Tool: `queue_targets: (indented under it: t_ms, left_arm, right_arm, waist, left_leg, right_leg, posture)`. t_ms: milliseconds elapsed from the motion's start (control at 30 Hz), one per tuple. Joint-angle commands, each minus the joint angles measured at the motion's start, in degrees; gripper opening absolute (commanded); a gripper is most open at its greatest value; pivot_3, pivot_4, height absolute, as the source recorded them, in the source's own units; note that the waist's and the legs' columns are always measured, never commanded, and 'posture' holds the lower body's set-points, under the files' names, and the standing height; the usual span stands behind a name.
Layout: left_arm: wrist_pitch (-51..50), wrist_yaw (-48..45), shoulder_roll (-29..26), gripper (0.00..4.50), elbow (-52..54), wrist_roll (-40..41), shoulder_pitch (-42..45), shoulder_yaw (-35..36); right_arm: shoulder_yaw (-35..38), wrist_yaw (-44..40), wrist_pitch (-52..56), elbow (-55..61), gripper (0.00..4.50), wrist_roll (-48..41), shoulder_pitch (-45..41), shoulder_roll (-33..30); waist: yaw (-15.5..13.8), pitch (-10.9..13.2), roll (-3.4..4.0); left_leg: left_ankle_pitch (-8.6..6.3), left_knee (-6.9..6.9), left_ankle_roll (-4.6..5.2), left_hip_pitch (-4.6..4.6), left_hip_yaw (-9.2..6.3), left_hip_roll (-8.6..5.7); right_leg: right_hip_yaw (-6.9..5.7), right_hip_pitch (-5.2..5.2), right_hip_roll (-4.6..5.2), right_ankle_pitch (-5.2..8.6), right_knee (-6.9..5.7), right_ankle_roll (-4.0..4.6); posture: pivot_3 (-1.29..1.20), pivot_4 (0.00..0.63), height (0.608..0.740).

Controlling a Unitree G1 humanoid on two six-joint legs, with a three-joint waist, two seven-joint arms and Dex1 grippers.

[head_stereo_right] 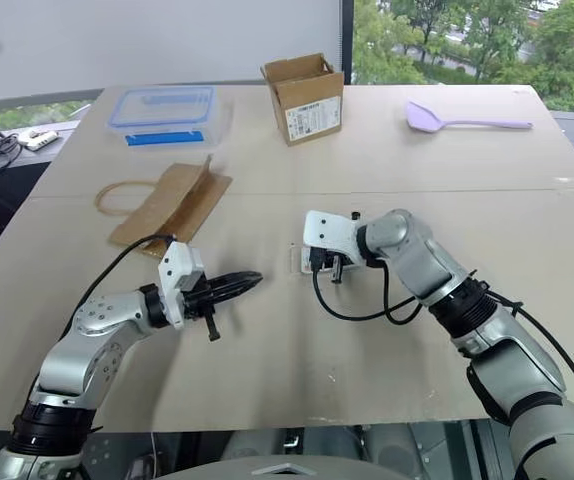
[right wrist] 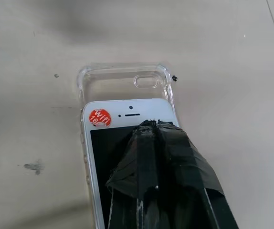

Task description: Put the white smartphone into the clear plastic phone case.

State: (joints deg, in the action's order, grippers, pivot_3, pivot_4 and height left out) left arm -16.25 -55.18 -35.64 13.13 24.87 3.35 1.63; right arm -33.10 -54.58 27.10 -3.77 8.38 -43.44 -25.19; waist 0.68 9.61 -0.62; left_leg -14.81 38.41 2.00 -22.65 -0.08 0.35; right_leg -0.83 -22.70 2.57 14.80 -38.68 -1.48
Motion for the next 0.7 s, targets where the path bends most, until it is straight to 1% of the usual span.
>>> queue_targets:
  t_ms: [33,300,433,467,500,567,700]
  left_arm:
    - [-0.48,0.48,-0.51,0.05,2.92,0.77,-0.54,0.97]
    - [-1.76,1.37,-0.2,0.05,4.17,0.85,-0.55,0.71]
    - [-2.65,1.64,-0.22,0.05,4.67,0.97,0.03,0.38]
    - [-2.79,1.62,-0.26,0.05,4.67,0.99,0.23,0.32]
    - [-2.95,1.62,-0.29,0.05,4.69,1.02,0.4,0.29]
    - [-3.27,1.6,-0.35,0.05,4.79,1.07,0.64,0.29]
    - [-3.98,1.63,-0.5,0.05,5.41,1.31,0.7,0.59]
  right_arm:
    - [-4.75,-1.02,-1.34,-2.81,0.0,4.03,3.62,-1.12]
    - [-6.02,-0.28,-8.39,-3.99,0.0,10.21,7.47,-0.84]
    - [-4.49,1.72,-6.38,-8.27,0.0,11.62,7.2,2.19]
    - [-4.23,2.05,-5.99,-9.35,0.0,12.05,7.12,2.65]
    - [-3.8,2.37,-5.42,-10.13,0.0,12.2,7.18,3.16]
    - [-2.8,3.31,-4.6,-11.33,0.0,12.01,7.26,4.16]
    - [2.85,4.49,-2.44,-9.07,0.0,7.13,8.31,6.83]
  waist:
    - [0.0,-0.11,-0.01]
    - [0.01,-0.63,-0.1]
    - [0.09,-0.95,-0.27]
    - [0.14,-0.96,-0.27]
    - [0.15,-1.01,-0.23]
    - [0.15,-1.14,-0.21]
    - [-0.01,-1.21,-0.23]
  left_leg:
    - [0.0,-0.02,0.0,0.03,0.0,0.0]
    - [0.0,-0.02,0.0,0.06,-0.01,0.0]
    - [0.0,-0.06,0.0,0.32,-0.01,0.0]
    - [0.0,-0.1,0.0,0.52,-0.01,0.01]
    - [-0.01,-0.14,-0.01,0.71,-0.01,0.02]
    - [-0.01,-0.22,-0.01,1.01,-0.02,0.05]
    - [-0.01,-0.21,-0.01,1.0,-0.07,0.07]
  right_leg:
    - [0.0,0.02,0.0,0.0,0.01,0.0]
    - [0.01,0.03,0.01,0.0,0.0,0.0]
    - [0.04,0.2,0.01,0.01,0.0,0.02]
    - [0.05,0.36,0.01,0.02,0.0,0.04]
    - [0.06,0.54,0.01,0.15,0.03,0.24]
    - [0.04,0.89,0.02,0.22,0.19,0.32]
    - [0.03,0.9,0.04,0.22,0.21,0.33]
  posture:
    - [0.0,0.15,0.74]
    - [0.0,0.15,0.74]
    - [0.0,0.15,0.74]
    - [0.0,0.15,0.74]
    - [0.0,0.15,0.74]
    - [0.0,0.15,0.74]
    - [0.0,0.15,0.74]
